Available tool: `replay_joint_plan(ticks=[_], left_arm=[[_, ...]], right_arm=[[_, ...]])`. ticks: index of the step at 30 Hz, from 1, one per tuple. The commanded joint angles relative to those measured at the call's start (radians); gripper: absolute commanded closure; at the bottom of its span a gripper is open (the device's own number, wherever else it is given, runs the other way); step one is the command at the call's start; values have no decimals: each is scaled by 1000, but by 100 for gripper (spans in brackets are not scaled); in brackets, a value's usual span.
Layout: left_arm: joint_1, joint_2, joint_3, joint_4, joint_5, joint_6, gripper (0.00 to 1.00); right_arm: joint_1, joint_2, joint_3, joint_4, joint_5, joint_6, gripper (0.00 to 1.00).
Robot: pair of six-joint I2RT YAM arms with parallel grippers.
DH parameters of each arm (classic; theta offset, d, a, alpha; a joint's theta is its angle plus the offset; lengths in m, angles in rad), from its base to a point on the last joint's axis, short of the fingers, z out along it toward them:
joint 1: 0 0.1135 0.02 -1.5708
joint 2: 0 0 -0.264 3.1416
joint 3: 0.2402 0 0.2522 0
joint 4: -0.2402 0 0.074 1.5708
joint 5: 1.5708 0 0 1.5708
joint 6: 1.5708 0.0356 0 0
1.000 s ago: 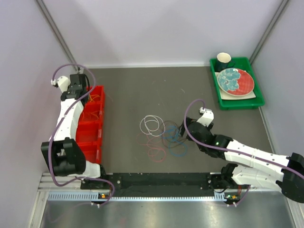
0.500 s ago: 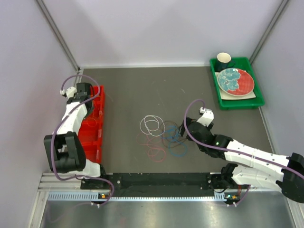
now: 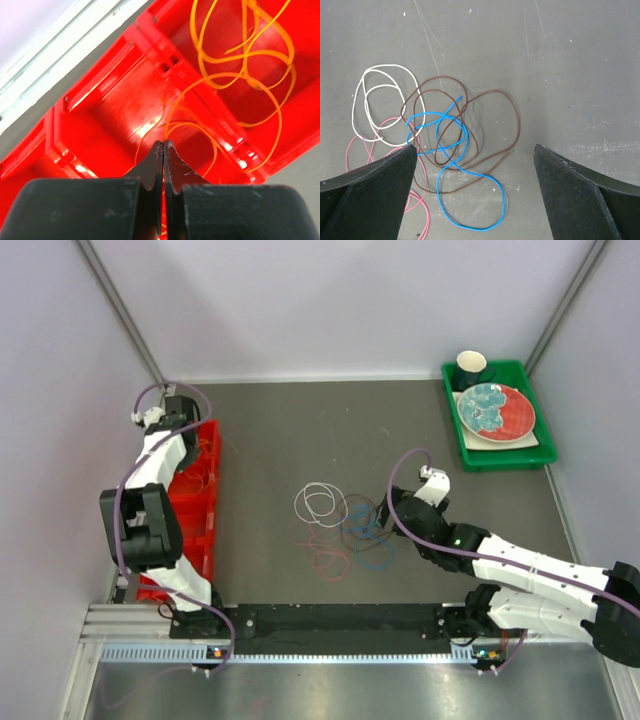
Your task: Untangle the cables
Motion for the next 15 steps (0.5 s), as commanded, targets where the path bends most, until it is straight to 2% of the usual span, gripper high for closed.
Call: replay_joint_plan(ticks=[1,5,9,15], left_arm=[[5,45,87,5,-32,2,100],[5,84,129,4,-29,5,100],[5,72,103,23,-40,-8,100],[5,-68,-7,24,-51,-44,100]], right_arm=[[-3,-4,32,42,7,-17,1],[-4,2,38,42,5,-17,1],[-4,8,41,42,5,-18,1],[-4,15,43,42,5,-18,1]])
